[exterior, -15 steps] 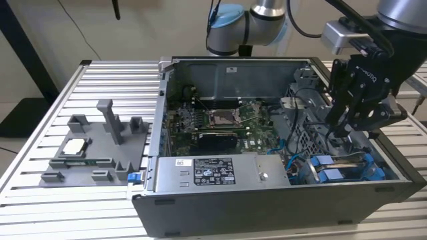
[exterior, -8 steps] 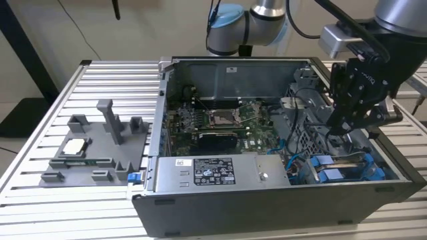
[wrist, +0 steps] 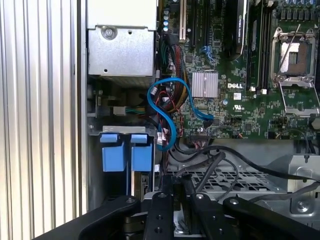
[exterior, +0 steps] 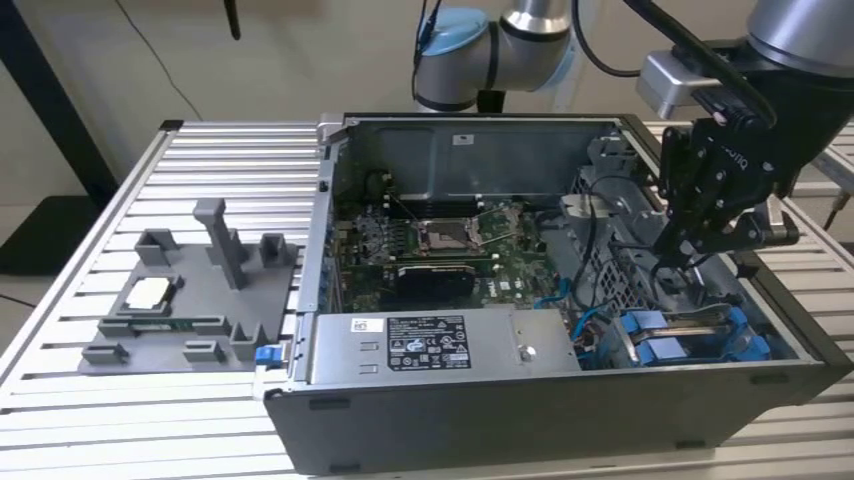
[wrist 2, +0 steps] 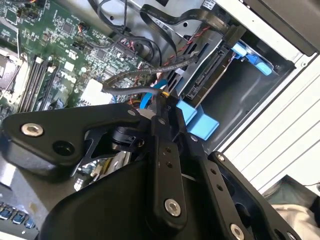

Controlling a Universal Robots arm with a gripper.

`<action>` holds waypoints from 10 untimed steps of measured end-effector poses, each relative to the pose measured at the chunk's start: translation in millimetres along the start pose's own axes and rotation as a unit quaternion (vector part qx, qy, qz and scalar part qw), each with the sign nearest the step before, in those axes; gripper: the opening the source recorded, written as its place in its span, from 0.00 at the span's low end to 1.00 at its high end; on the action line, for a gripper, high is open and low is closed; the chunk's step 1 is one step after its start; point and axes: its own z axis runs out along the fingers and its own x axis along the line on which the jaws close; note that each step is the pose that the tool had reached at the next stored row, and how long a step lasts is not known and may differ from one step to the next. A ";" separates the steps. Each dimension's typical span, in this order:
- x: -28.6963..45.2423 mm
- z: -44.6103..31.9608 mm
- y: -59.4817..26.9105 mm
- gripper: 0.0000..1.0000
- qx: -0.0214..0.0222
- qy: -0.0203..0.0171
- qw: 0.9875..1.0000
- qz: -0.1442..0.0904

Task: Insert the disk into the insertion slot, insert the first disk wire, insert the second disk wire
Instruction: 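Insert the first disk wire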

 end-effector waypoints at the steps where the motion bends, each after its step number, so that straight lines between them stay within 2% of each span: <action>1: 0.0 0.0 0.0 0.19 0.000 0.000 1.000 0.000; 10: 0.2 2.7 -0.8 0.19 0.000 0.000 1.000 0.000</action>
